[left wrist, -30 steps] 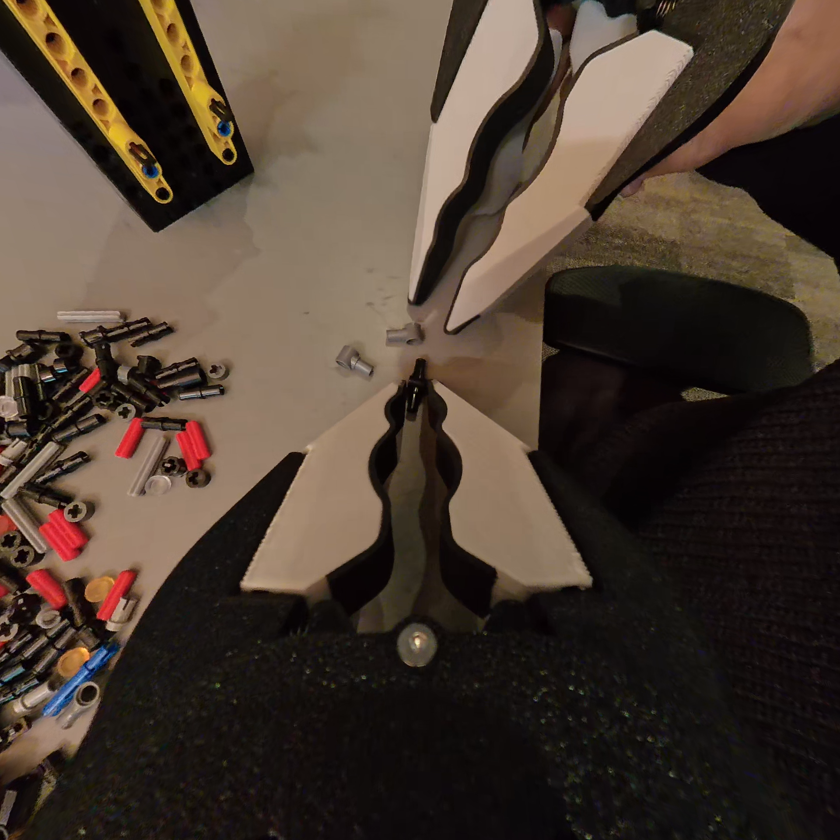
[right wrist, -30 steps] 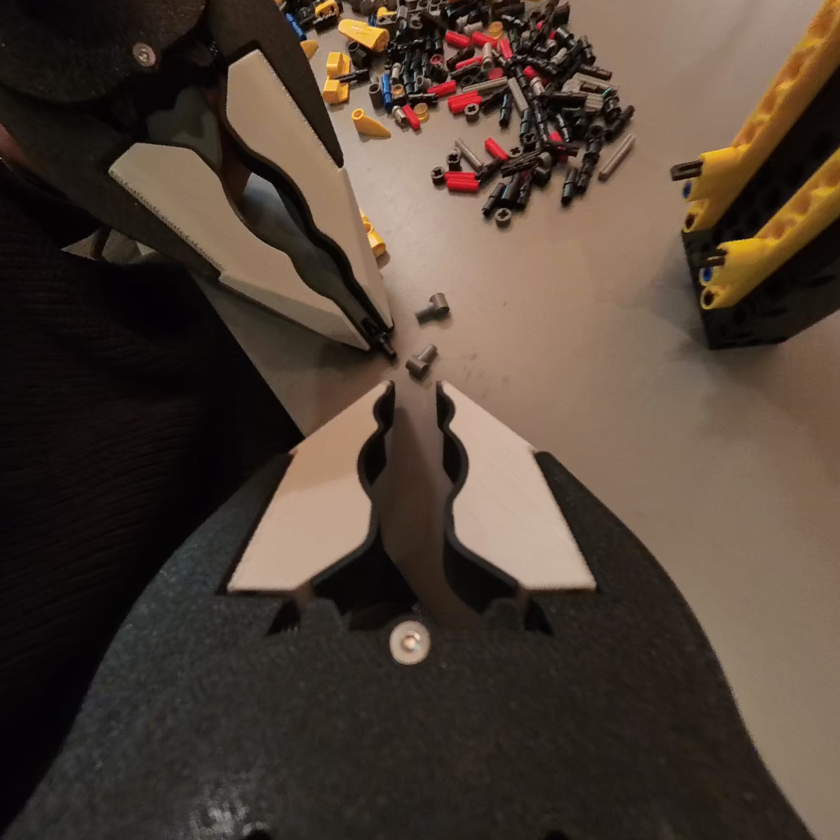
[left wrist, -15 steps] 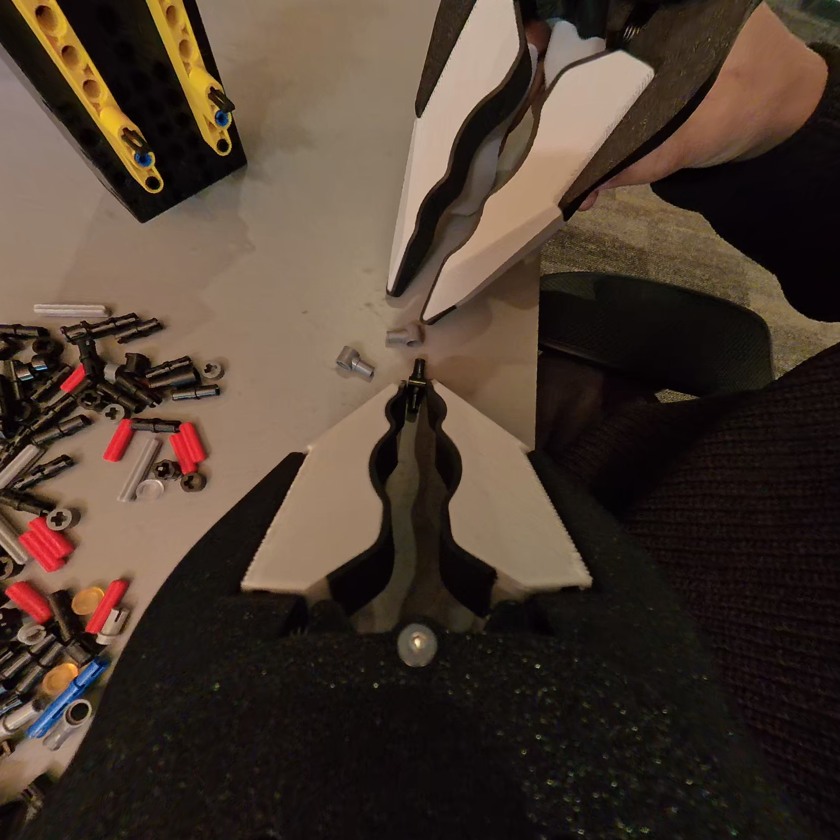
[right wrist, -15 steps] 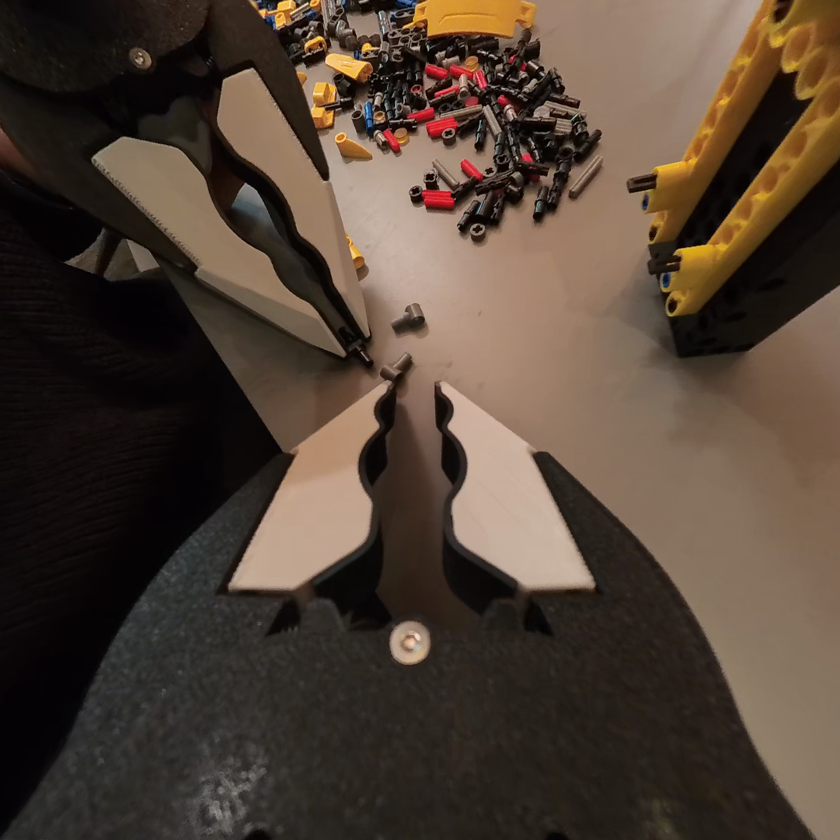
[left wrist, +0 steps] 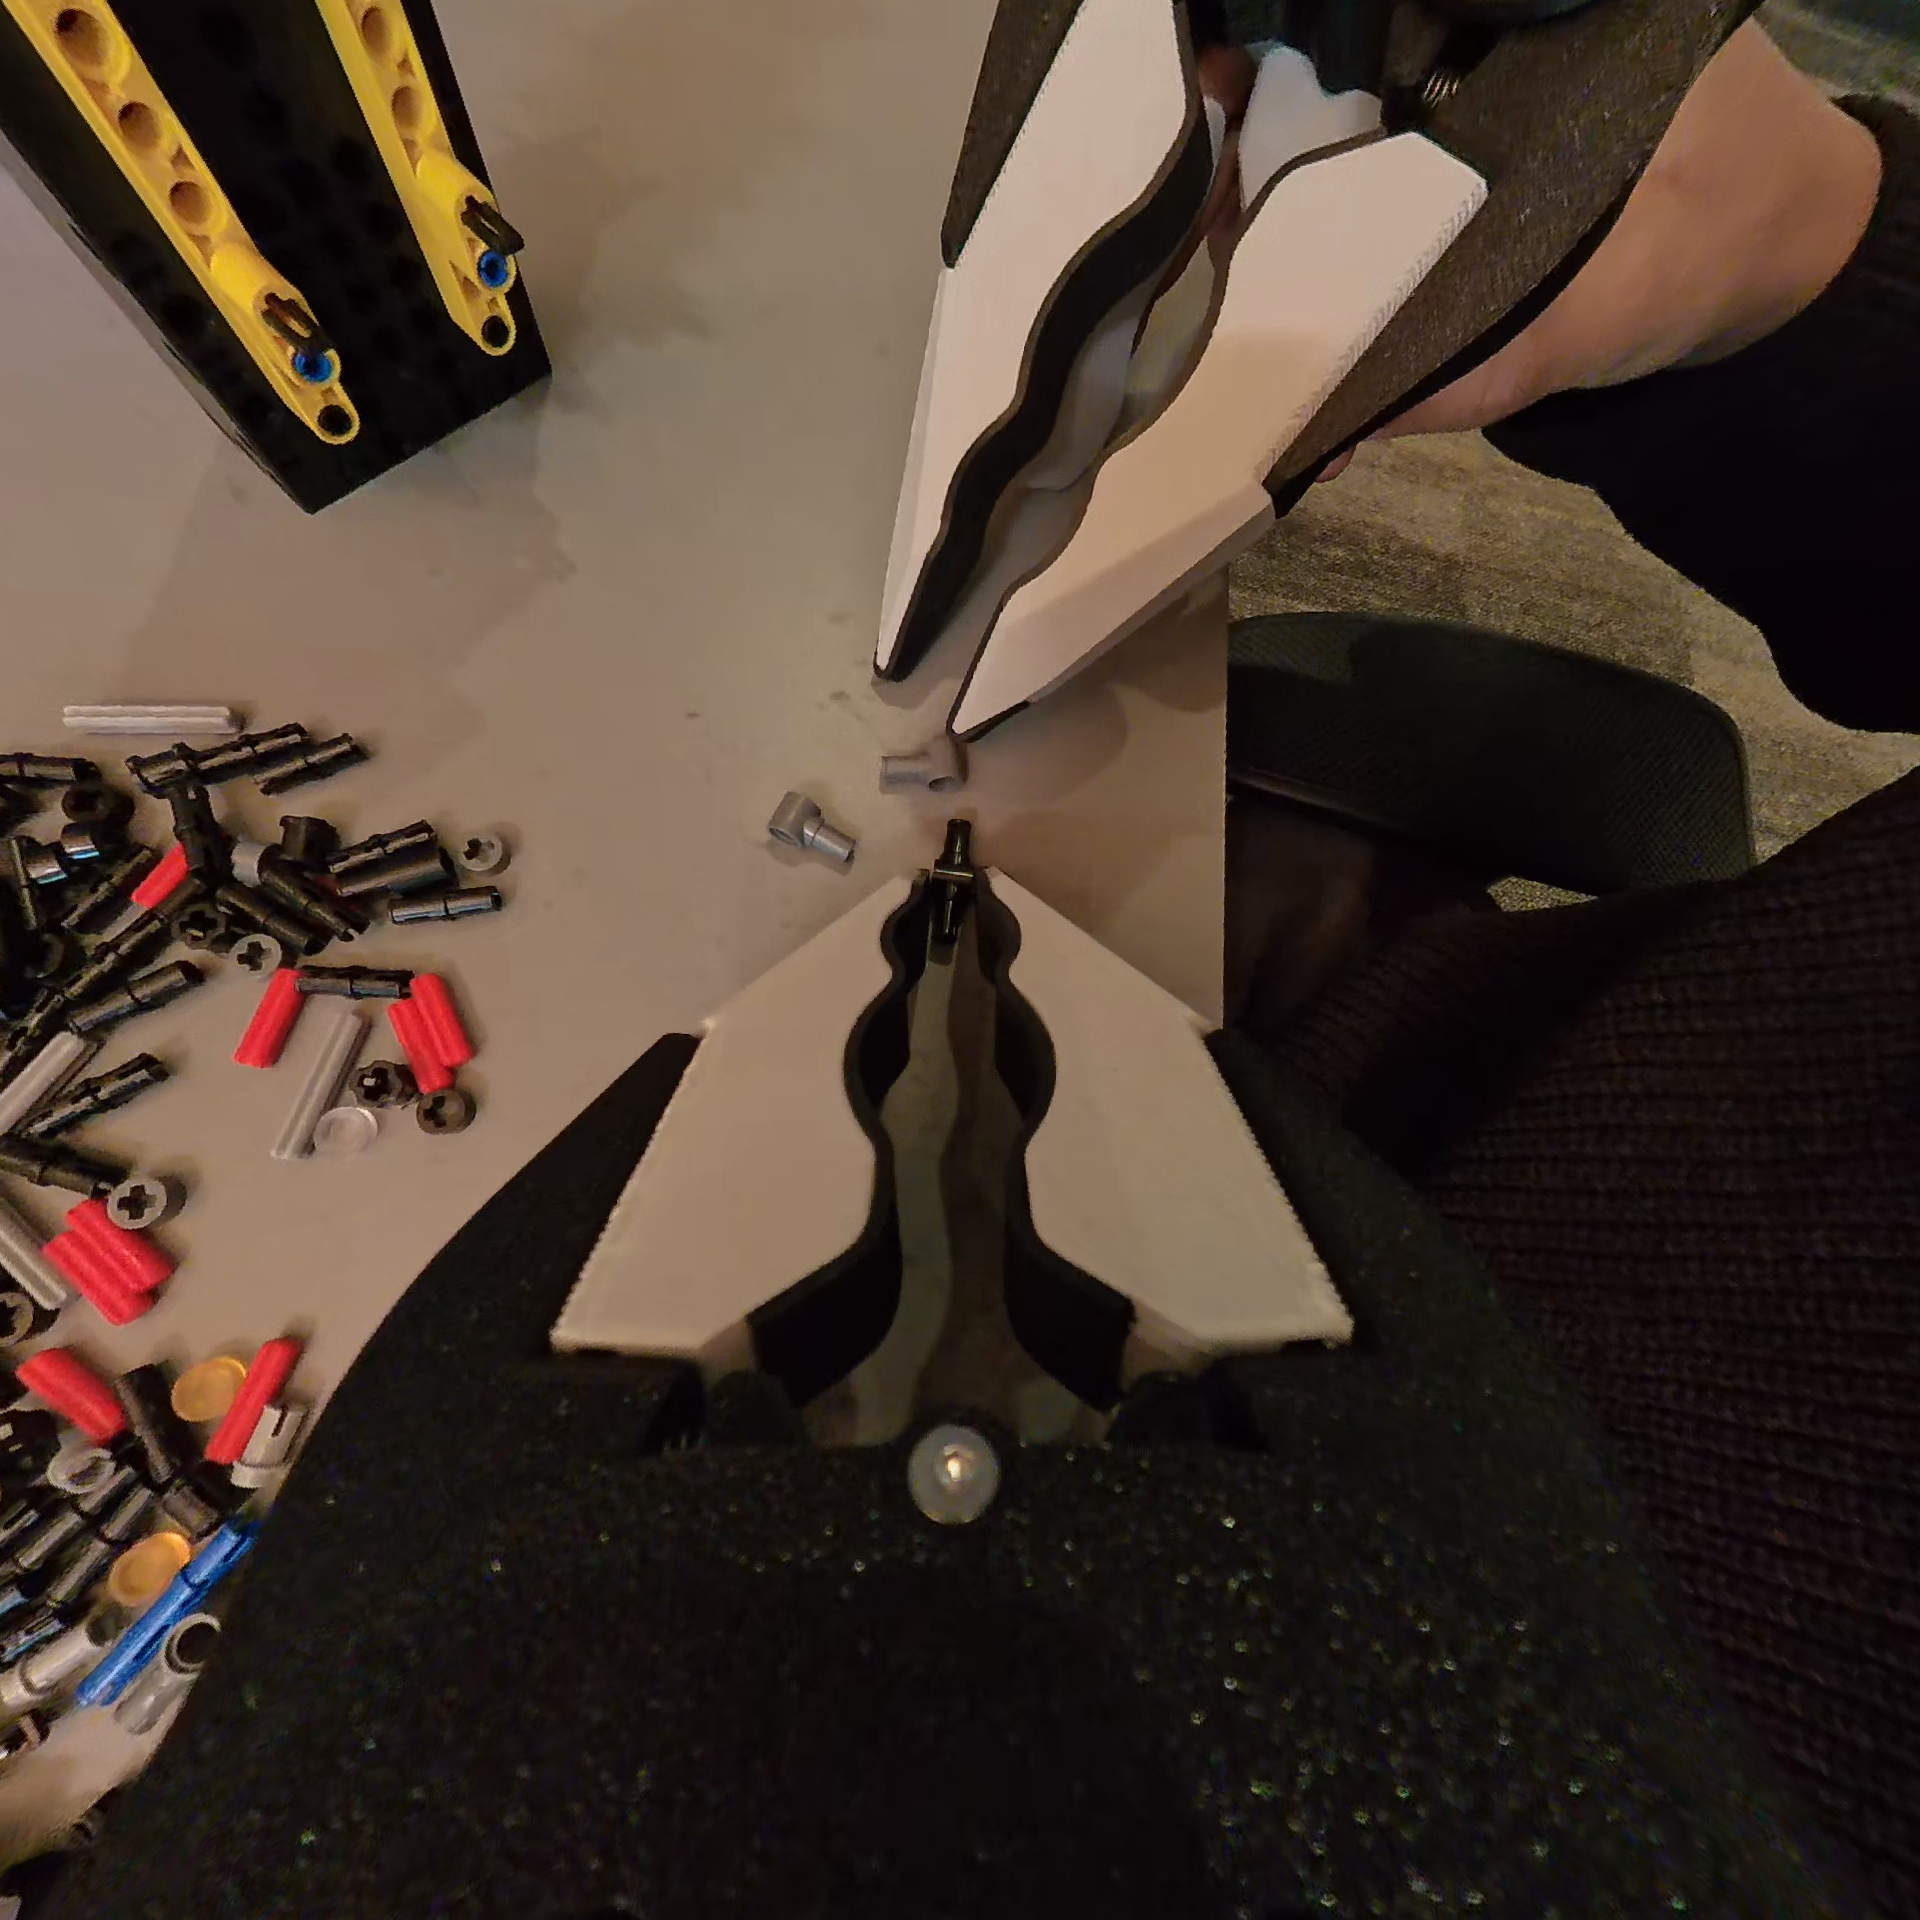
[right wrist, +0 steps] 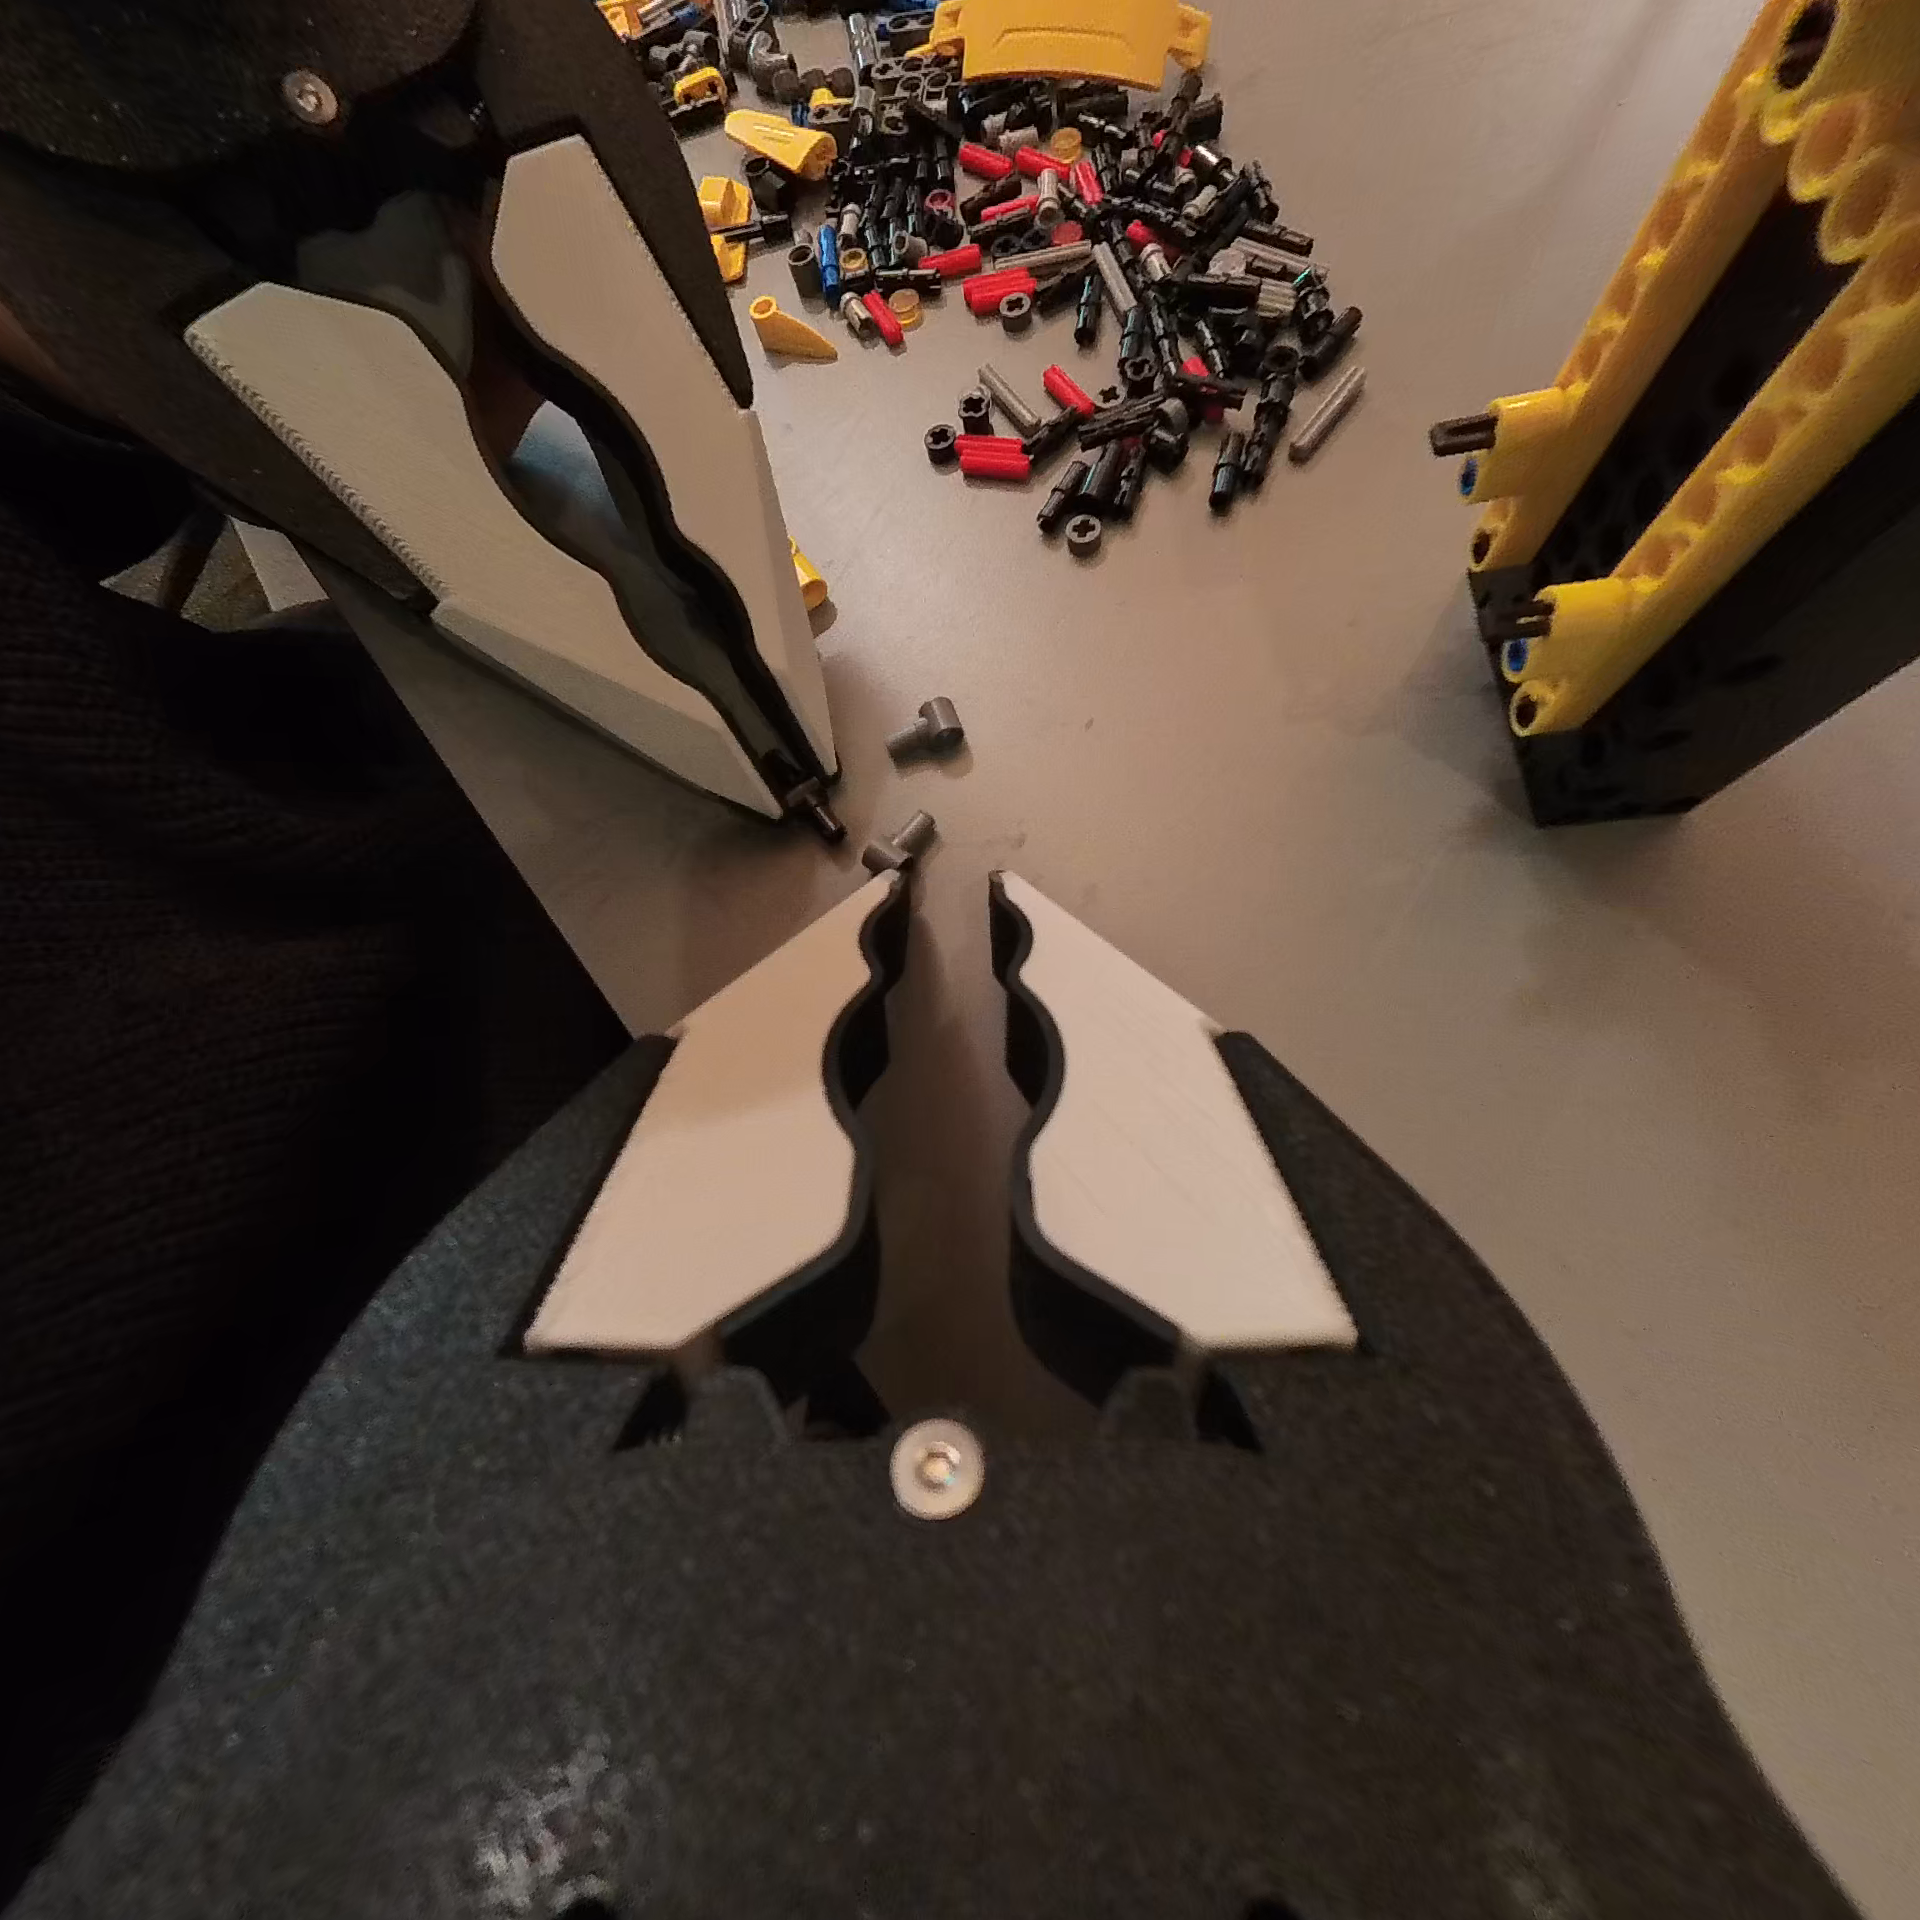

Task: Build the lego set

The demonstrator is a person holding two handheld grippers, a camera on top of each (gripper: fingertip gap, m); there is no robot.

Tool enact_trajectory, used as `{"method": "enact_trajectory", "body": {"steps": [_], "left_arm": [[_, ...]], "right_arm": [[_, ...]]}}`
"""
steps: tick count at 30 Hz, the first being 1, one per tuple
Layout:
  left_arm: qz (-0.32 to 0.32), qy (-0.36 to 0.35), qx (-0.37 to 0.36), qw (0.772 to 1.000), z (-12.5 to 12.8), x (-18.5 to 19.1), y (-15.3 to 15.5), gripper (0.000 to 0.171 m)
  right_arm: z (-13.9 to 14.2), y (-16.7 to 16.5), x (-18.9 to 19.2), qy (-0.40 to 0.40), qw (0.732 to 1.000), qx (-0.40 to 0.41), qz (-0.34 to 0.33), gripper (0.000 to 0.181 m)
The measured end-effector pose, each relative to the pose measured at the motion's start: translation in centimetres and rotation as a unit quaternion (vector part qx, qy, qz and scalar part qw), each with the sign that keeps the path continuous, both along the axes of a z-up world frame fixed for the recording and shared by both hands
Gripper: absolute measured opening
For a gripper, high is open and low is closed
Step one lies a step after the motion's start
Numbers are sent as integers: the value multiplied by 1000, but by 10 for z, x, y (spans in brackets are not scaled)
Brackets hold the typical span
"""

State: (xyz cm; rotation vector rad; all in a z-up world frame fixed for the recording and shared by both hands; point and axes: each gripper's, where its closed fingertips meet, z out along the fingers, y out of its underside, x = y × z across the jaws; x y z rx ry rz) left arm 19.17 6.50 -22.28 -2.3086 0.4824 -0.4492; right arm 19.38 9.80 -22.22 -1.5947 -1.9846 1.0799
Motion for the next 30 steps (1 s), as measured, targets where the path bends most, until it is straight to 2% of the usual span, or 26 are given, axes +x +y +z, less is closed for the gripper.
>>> {"method": "enact_trajectory", "body": {"steps": [30], "left_arm": [[-1, -8, -1, 1000, 0, 0, 0, 7]], "right_arm": [[0, -2, -3, 13, 1000, 9, 9, 15]]}}
